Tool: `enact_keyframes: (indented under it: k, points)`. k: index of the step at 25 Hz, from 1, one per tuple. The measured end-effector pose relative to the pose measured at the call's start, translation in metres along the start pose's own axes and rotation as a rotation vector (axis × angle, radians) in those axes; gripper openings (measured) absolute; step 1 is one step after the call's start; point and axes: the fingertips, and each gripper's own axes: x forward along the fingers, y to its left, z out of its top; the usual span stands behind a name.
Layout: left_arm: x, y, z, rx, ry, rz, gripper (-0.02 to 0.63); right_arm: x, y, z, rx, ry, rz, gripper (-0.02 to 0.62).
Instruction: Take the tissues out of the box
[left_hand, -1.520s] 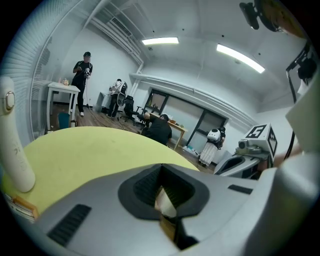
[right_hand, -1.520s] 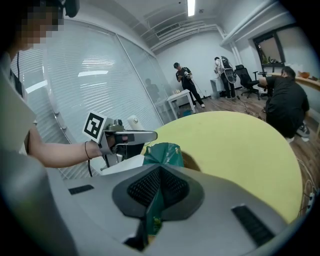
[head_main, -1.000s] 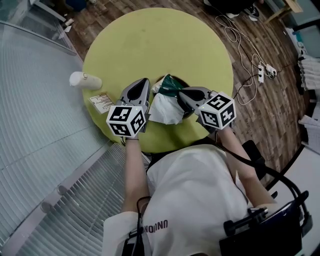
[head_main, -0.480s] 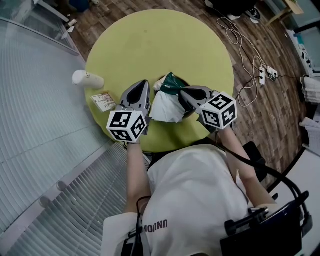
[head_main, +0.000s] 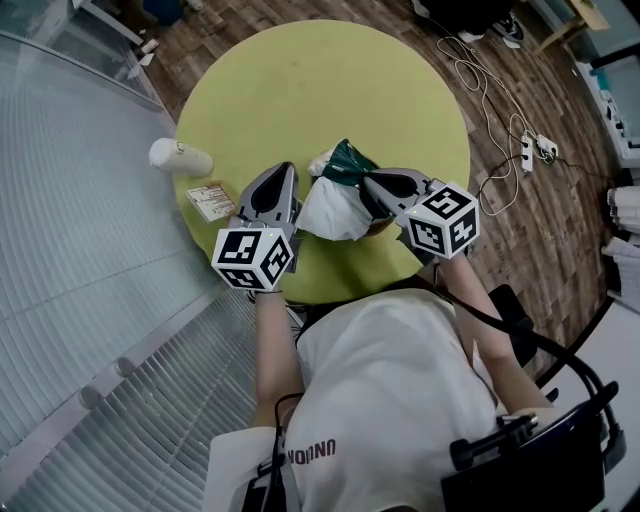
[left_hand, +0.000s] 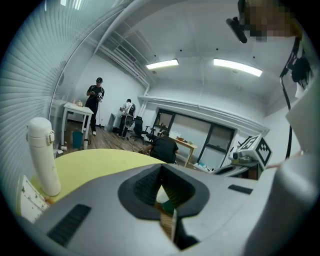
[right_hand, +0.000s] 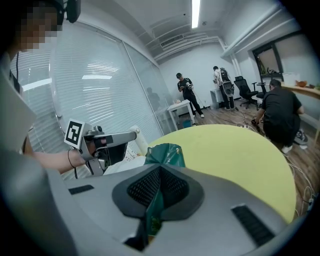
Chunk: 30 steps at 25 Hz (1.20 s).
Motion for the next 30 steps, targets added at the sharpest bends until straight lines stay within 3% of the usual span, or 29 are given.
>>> enact_keyframes:
  k: [30]
  points:
    - [-0.014,0.001,0.024,0.021,-0.072,0.046,0.012,-0.011,-0.001,0.028,-0.019,-0.086,-0.026,0.017]
